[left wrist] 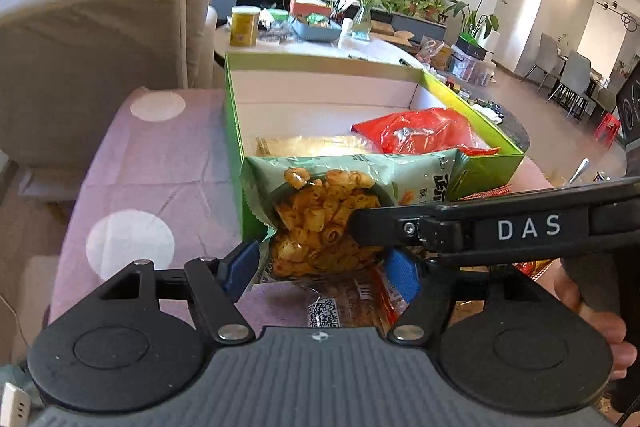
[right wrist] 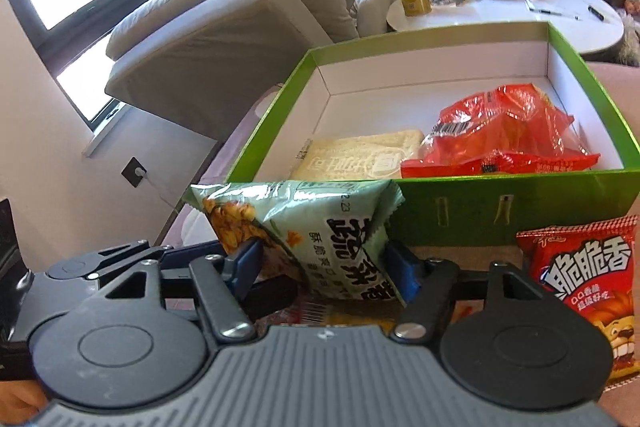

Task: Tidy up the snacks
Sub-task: 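Grasp the green chip bag with the right gripper, then lift the green chip bag over the box with the right gripper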

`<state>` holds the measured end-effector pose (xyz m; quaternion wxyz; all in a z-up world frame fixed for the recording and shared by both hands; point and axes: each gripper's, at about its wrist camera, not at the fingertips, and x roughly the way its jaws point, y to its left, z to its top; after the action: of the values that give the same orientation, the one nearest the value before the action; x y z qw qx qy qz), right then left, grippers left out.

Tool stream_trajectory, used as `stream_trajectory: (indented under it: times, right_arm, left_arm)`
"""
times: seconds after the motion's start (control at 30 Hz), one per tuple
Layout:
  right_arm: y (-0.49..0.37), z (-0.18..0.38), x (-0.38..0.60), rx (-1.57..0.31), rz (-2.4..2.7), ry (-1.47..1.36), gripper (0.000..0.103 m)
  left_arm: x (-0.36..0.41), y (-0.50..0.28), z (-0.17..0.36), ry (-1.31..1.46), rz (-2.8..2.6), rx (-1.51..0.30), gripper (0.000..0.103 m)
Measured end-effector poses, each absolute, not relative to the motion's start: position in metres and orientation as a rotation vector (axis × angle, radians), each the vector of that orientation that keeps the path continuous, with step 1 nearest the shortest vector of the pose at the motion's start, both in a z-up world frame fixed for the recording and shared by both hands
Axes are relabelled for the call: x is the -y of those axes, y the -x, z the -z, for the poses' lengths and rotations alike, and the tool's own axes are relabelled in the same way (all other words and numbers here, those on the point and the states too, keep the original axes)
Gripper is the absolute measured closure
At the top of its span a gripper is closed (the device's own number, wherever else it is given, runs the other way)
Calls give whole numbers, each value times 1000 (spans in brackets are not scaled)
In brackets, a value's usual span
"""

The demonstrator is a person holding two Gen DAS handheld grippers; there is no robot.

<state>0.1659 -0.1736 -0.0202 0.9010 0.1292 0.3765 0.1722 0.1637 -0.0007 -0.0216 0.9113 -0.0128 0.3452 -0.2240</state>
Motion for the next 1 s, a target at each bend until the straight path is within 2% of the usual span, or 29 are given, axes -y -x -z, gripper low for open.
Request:
stream_trajectory:
  times: [0.5, 1.0]
  right_arm:
    - [-130, -19, 192, -662, -351, -318, 31]
    - [-128, -39, 222, -572, -335, -377, 31]
  left_arm:
    - [13, -123, -31, -12, 482, -603, 37]
    - [48, -112, -55, -116, 490, -563, 37]
